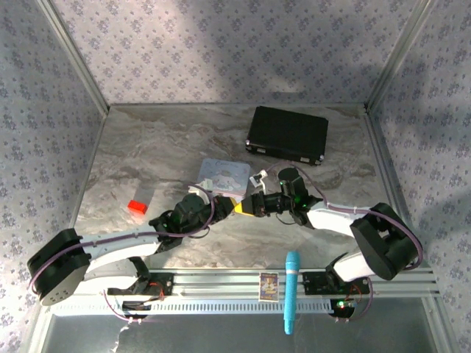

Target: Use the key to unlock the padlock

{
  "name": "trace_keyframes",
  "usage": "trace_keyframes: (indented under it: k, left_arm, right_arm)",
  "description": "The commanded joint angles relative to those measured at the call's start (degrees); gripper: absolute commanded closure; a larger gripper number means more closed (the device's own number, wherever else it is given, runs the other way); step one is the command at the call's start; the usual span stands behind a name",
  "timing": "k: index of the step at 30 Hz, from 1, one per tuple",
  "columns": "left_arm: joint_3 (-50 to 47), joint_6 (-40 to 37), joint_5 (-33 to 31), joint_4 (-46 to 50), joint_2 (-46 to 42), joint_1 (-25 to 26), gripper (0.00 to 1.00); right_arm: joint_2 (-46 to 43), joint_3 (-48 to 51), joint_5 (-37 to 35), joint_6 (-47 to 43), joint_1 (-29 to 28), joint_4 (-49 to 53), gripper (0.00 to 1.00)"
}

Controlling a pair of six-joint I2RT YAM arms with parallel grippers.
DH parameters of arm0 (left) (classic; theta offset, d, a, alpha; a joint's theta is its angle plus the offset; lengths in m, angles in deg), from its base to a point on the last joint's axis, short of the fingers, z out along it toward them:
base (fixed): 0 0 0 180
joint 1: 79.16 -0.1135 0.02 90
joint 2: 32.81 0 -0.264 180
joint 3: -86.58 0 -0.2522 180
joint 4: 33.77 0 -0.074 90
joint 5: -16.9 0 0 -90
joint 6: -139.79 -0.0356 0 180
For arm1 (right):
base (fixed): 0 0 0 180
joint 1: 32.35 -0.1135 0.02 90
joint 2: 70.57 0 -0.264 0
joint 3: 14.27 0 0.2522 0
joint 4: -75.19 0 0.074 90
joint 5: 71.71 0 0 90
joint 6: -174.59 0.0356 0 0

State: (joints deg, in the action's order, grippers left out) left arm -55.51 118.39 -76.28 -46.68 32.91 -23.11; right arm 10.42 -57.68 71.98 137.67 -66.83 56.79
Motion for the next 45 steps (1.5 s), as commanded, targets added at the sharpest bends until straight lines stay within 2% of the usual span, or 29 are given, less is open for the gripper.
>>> trace_keyframes:
  k: [1, 3, 5, 6, 7, 10, 11, 13, 15, 19, 21, 25, 28, 33, 37, 43, 45]
  left_arm:
    - [0.28, 0.23, -2.44, 2.04, -2.44, 0.46, 1.0]
    - [1.29, -0.02, -4.13, 3.51, -3.19, 0.46, 1.0]
    - [2.51, 1.93, -7.34, 5.69, -3.94, 0.46, 1.0]
    - [2.61, 4.46, -10.04, 6.65, -4.39, 0.46, 1.0]
    - [2.51, 8.07, -12.77, 7.24, -4.73, 0.46, 1.0]
    - [2.53, 15.29, -20.05, 6.47, -5.07, 0.46, 1.0]
    - [2.85, 16.0, -21.87, 5.42, -4.92, 0.45, 1.0]
    - [4.73, 15.48, -24.19, 3.64, -4.25, 0.06, 1.0]
    - [6.61, 14.34, -24.38, 1.36, -3.55, -0.3, 1.0]
    - [7.08, 14.96, -24.94, -5.72, -1.65, -0.41, 1.0]
    - [6.73, 16.19, -25.07, -9.0, -0.45, -0.42, 1.0]
    - [6.3, 16.99, -22.47, -15.83, 2.0, -0.59, 1.0]
    - [6.06, 16.92, -22.63, -16.22, 1.44, -0.59, 1.0]
    - [5.2, 15.24, -23.08, -16.65, -0.38, -0.67, 1.0]
    - [4.86, 14.64, -22.68, -18.73, -0.32, -0.83, 1.0]
    - [4.36, 15.6, -21.86, -21.28, 1.24, -1.33, 1.0]
    - [4.16, 16.81, -21.63, -21.03, 1.26, -1.97, 1.0]
  right_arm:
    - [-3.88, 1.36, -4.6, -0.61, 0.64, 0.98, 0.51]
    - [-6.2, 2.68, -7.84, -0.22, 0.92, 0.96, 0.38]
    - [-9.46, 3.49, -12.43, -0.22, 0.98, 2.89, 0.3]
    - [-11.4, 3.95, -16.2, 0.33, 0.63, 3.94, 0.26]
    - [-13.44, 4.44, -20.74, 1.81, -0.02, 4.17, 0.18]
    - [-18.12, 3.83, -34.91, 7.53, -1.31, 11.27, 0.12]
    - [-19.18, 3.17, -38.98, 9.46, -1.79, 14.45, 0.04]
    - [-20.06, 0.92, -43.38, 11.2, -3.09, 18.73, 0.01]
    - [-20.0, -0.53, -44.95, 10.58, -4.96, 17.39, 0.02]
    - [-18.59, 0.42, -44.47, 13.32, -7.36, 3.12, 0.2]
    - [-16.29, -0.31, -41.51, 15.29, -7.54, -2.79, 0.21]
    - [-8.59, -1.91, -36.43, 20.81, -8.05, -17.76, 0.13]
    - [-4.05, -2.91, -34.96, 23.41, -8.02, -25.56, 0.25]
    - [-1.72, -3.61, -34.55, 25.66, -8.61, -28.97, 0.49]
    - [0.58, -3.31, -34.48, 28.25, -9.11, -33.22, 0.62]
    - [3.05, -3.08, -34.43, 29.96, -9.9, -36.49, 0.69]
    - [2.62, -2.06, -34.97, 30.19, -9.82, -36.74, 0.74]
